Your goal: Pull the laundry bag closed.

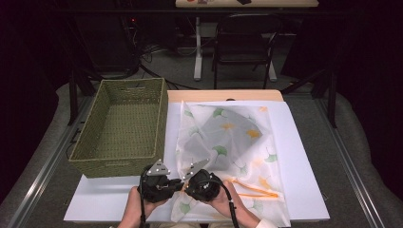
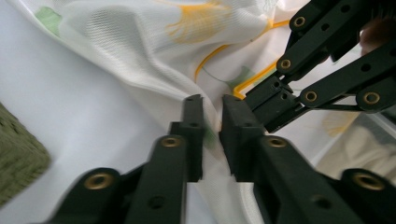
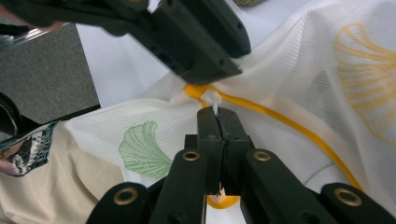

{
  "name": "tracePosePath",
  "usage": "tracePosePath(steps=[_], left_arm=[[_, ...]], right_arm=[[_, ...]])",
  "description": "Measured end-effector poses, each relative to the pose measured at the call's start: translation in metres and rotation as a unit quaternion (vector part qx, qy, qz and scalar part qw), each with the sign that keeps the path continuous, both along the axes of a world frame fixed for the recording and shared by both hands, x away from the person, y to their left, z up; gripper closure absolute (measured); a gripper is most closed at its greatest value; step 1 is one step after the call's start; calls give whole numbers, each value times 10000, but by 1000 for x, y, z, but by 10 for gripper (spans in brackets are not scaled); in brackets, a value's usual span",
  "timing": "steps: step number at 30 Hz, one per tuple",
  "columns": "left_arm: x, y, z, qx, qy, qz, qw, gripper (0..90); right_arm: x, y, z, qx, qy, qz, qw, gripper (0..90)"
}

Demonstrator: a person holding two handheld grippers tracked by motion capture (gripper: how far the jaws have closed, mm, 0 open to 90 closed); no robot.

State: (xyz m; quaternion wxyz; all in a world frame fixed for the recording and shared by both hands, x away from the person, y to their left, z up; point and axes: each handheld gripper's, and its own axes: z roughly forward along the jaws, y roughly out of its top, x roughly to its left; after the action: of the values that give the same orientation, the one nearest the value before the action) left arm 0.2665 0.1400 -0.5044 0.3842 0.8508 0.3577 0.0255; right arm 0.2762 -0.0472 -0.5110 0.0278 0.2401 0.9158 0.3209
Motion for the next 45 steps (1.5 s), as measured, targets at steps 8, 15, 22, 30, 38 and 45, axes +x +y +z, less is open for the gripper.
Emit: tracePosePath(steps=[8, 15, 22, 30, 38, 45], left_arm=[[1, 3, -3, -85, 120, 7, 9999, 860], [-2, -2, -3, -47, 116, -177, 9998, 870], [-4, -5, 0, 98, -112, -215, 9997, 875], [-5, -6, 1, 184, -156, -244, 9994, 877], [-5, -5, 3, 208, -206, -291, 9991, 878], [-5, -4, 4, 199, -302, -270, 9990, 879]], right_arm=[[-1, 0, 1, 13, -61, -18, 10000, 886], [0, 1, -1, -24, -12, 11, 10000, 885], [2, -1, 0, -19, -5, 11, 10000, 893], [3, -2, 0, -91, 0, -60, 9999, 895], [3, -4, 1, -140, 6, -159, 9998, 896], [5, -5, 3, -236, -50, -291, 9993, 896]])
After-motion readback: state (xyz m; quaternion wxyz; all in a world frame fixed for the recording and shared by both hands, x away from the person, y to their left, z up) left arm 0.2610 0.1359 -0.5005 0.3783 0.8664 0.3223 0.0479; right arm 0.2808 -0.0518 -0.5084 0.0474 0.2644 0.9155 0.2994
